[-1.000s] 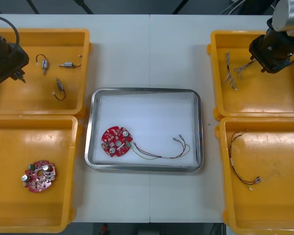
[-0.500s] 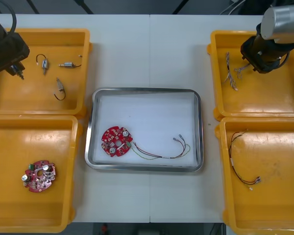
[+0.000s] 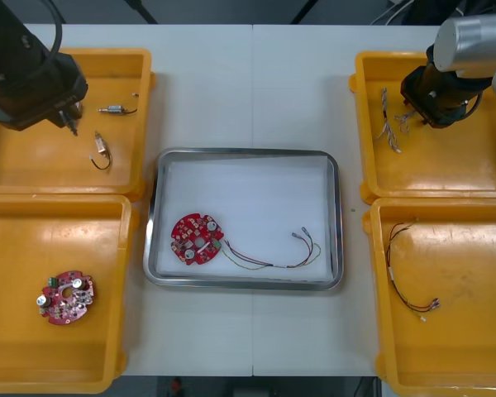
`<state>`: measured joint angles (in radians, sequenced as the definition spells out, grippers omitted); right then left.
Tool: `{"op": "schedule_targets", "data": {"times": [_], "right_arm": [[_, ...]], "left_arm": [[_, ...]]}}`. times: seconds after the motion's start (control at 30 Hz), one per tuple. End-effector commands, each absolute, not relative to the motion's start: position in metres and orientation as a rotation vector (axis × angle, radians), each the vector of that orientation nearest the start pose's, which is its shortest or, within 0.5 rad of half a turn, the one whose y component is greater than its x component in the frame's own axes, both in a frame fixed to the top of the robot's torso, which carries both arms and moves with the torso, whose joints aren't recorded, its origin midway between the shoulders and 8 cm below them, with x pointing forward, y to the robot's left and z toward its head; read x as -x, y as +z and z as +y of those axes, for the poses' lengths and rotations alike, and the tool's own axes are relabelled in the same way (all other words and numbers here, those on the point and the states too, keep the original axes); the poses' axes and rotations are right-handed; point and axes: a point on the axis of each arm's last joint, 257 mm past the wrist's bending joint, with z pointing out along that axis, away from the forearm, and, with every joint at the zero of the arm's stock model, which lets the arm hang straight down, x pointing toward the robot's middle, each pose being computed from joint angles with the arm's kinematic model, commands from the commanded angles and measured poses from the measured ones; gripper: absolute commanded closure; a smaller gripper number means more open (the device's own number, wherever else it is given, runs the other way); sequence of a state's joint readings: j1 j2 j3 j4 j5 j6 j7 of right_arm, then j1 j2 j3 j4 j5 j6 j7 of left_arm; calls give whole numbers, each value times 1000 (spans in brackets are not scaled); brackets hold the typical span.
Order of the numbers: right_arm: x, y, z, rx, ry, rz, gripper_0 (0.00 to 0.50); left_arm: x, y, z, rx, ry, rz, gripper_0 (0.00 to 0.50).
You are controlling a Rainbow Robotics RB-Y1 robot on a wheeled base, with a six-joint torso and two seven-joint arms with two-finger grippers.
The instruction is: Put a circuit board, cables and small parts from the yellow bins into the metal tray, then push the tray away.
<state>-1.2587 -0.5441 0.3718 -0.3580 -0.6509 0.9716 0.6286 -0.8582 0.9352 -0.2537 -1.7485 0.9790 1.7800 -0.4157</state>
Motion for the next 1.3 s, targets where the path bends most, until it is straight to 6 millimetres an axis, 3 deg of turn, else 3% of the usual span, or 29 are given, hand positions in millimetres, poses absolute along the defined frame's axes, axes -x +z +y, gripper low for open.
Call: {"op": "schedule_targets", "data": {"times": [0.03,0.63,0.67,0.73,0.8,0.83,0.9,1.1,1.3], "right_arm": [[-686,-164,-329,-1042,220,2240,0],[-678,-190,-336,-1047,208,2261,0],[-678,-192,-337,-1047,202,2261,16],[-677,-194,-339,-1049,193,2262,123],[-676,-195,-340,-1051,191,2262,274],[-676,-196,-340,-1055,193,2263,422],[-675,-198,-342,-1060,190,2263,500],[-671,-199,-345,-1065,178,2277,500],[-662,-192,-363,-1058,109,2301,500]], "left_arm": [[-500,-69,240,821,-271,2496,500],[-496,-135,136,788,-258,2482,500],[-496,-138,131,790,-258,2476,500],[-495,-144,123,780,-247,2471,500],[-492,-151,116,772,-239,2477,499],[-491,-155,112,771,-238,2475,499],[-488,-162,103,771,-236,2475,499],[-484,-183,87,762,-239,2459,500],[-486,-201,84,747,-208,2428,499]]}}
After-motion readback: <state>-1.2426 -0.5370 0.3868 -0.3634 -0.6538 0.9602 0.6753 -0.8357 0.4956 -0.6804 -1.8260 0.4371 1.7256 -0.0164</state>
